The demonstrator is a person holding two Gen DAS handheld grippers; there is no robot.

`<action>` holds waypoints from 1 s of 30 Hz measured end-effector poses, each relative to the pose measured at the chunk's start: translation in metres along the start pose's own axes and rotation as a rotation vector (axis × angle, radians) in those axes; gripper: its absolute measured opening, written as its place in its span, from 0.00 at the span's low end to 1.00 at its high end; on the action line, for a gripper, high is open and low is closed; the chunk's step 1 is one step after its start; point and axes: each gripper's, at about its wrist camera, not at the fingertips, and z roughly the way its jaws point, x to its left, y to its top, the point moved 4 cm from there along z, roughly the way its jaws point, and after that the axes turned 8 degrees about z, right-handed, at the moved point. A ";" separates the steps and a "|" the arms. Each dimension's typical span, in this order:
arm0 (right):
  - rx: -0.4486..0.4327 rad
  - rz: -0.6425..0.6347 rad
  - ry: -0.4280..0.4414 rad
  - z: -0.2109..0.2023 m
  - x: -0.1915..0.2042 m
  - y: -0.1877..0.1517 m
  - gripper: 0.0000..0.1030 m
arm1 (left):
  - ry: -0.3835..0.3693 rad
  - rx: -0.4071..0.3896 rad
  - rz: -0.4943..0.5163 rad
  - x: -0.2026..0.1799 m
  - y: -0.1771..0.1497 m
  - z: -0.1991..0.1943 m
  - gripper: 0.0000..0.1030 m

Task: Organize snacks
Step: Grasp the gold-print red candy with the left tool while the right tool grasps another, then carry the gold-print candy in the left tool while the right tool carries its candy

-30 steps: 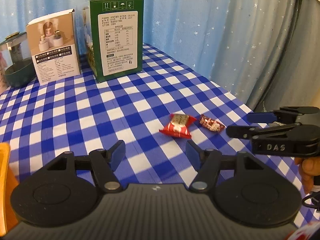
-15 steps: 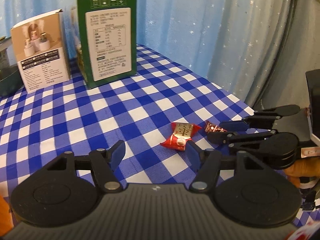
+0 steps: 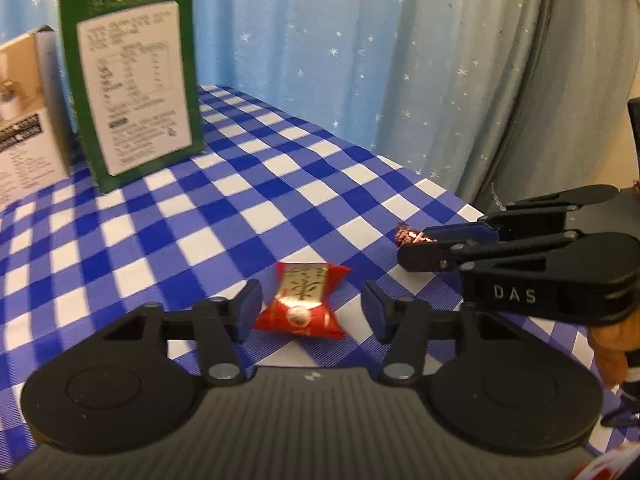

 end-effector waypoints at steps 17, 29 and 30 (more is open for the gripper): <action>0.028 0.016 0.006 0.001 0.012 -0.003 0.21 | 0.076 0.039 -0.078 0.001 -0.012 -0.017 0.22; 0.056 0.020 0.031 -0.066 0.056 -0.031 0.21 | 0.134 0.071 -0.171 -0.015 -0.041 -0.101 0.22; 0.056 0.029 0.028 -0.073 0.059 -0.033 0.21 | 0.142 0.070 -0.175 -0.018 -0.042 -0.109 0.22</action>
